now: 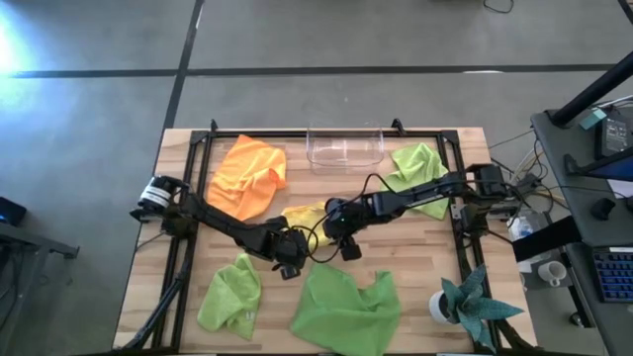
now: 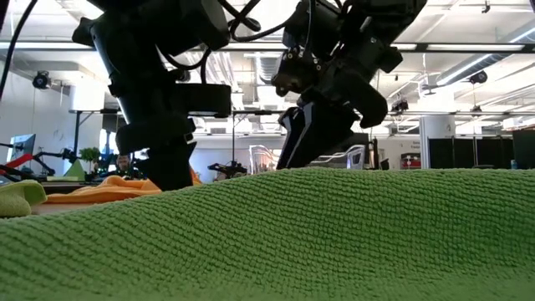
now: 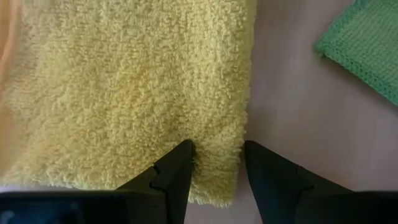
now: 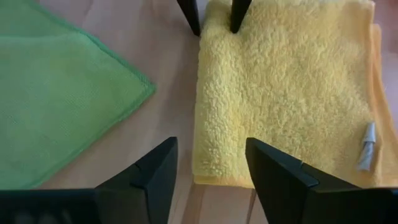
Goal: Fold microfiber towels
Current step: Put the yellow microfiber cloth into the transparent bin
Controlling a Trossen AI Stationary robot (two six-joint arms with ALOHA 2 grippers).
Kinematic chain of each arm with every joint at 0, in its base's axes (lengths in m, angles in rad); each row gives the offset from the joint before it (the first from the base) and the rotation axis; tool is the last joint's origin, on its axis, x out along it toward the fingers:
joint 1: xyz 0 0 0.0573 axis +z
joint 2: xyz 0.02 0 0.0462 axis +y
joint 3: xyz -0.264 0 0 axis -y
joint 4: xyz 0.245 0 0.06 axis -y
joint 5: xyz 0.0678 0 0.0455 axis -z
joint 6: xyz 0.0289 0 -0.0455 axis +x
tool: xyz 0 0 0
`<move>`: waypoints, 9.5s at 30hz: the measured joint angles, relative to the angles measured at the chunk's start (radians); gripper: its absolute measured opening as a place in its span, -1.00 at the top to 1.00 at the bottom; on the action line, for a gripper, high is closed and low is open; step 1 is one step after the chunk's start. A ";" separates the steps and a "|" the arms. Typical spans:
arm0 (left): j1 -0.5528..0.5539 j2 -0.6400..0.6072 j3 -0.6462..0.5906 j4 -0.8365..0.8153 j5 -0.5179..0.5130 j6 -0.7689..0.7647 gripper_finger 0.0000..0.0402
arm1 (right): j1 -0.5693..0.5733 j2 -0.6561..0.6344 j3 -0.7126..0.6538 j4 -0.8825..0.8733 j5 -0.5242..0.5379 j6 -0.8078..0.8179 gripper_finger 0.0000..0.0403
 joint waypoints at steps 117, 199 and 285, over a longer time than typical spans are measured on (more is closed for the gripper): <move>0.773 -0.109 0.533 0.194 0.065 0.770 0.99 | -0.625 -0.131 0.487 -0.367 0.154 -0.024 0.94; 0.878 0.126 0.519 0.096 0.454 0.890 0.99 | -0.781 0.137 0.629 -0.832 -0.060 -0.056 0.95; 0.858 0.118 0.499 0.086 0.508 0.946 0.40 | -0.752 0.118 0.570 -0.759 -0.108 0.053 0.32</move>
